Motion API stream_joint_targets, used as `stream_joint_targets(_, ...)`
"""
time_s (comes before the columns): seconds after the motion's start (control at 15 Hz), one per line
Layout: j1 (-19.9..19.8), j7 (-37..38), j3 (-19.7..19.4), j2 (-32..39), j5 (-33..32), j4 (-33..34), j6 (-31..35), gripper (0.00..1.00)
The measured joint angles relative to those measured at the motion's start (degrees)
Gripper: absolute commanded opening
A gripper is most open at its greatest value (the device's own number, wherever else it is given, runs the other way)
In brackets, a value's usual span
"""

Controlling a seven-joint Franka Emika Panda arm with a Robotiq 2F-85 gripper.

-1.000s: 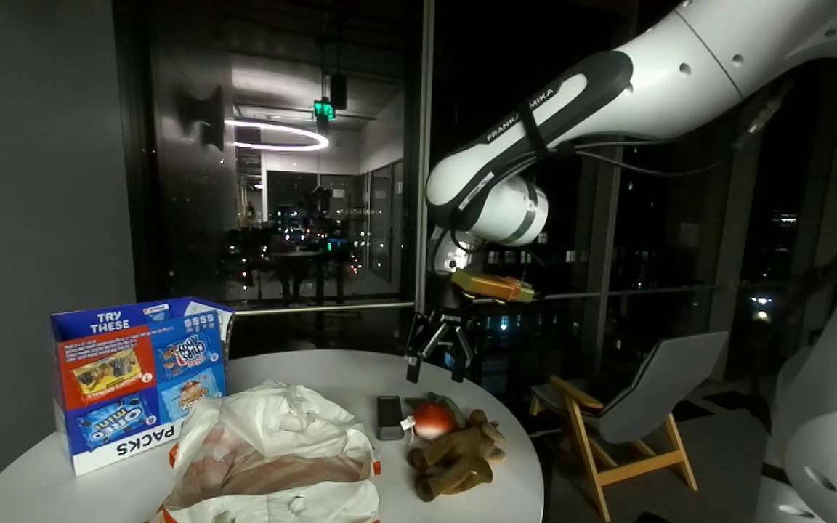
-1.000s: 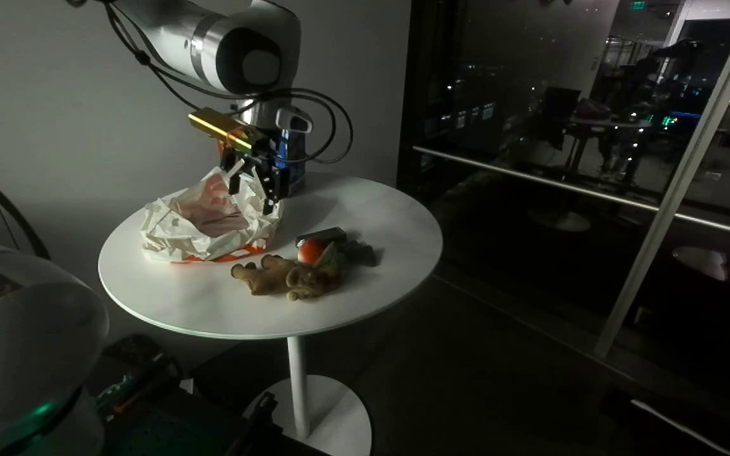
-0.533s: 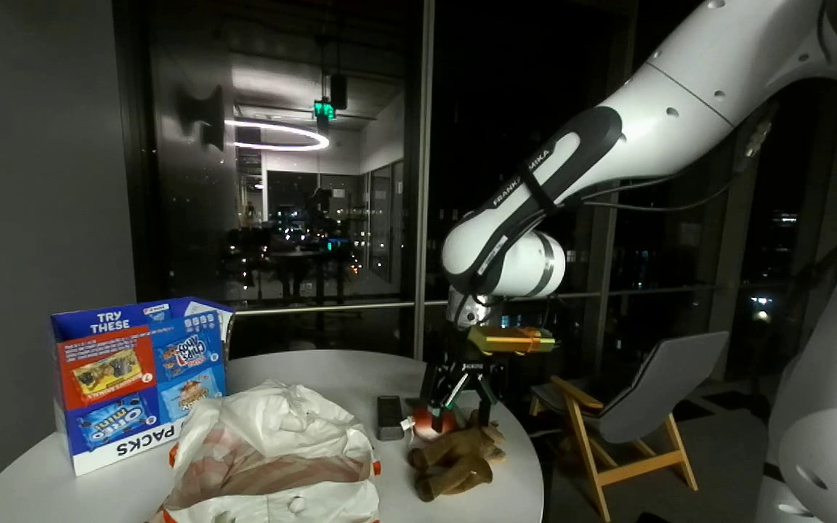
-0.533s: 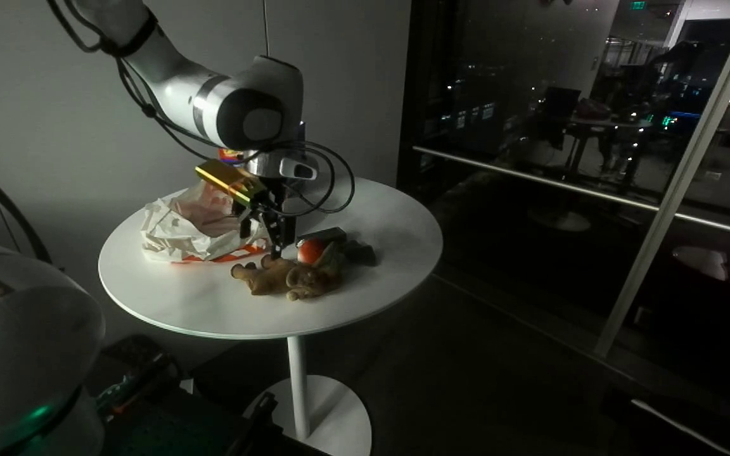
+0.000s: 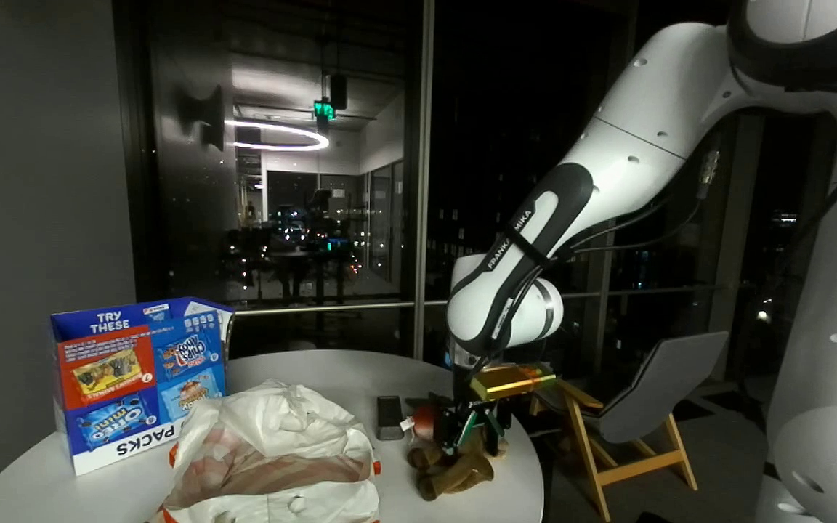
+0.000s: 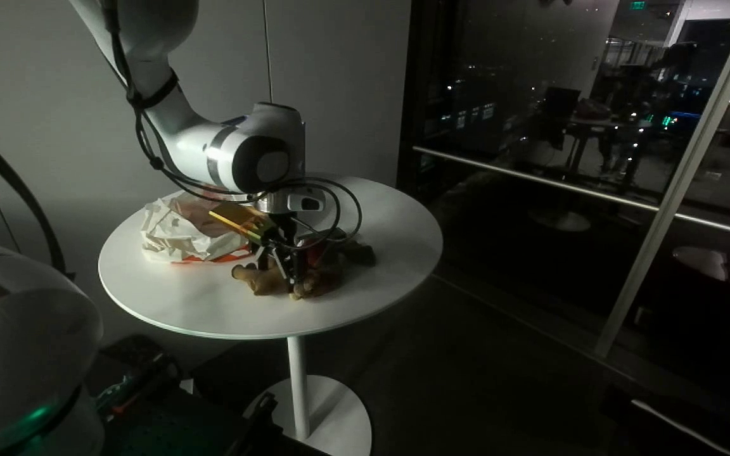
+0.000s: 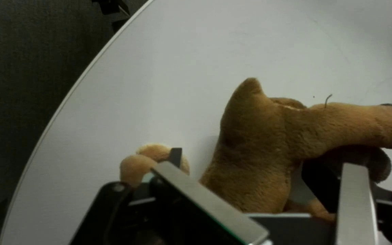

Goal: Put the objects on the table inside the bag

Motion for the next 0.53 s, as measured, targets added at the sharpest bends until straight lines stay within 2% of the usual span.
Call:
stream_joint_targets(0.4,-0.3,0.2,-0.4,1.8,0.0,0.1,3.4,0.12)
stream_joint_targets(0.53,-0.6,2.9,-0.5,1.8,-2.8,0.1,4.3,0.05)
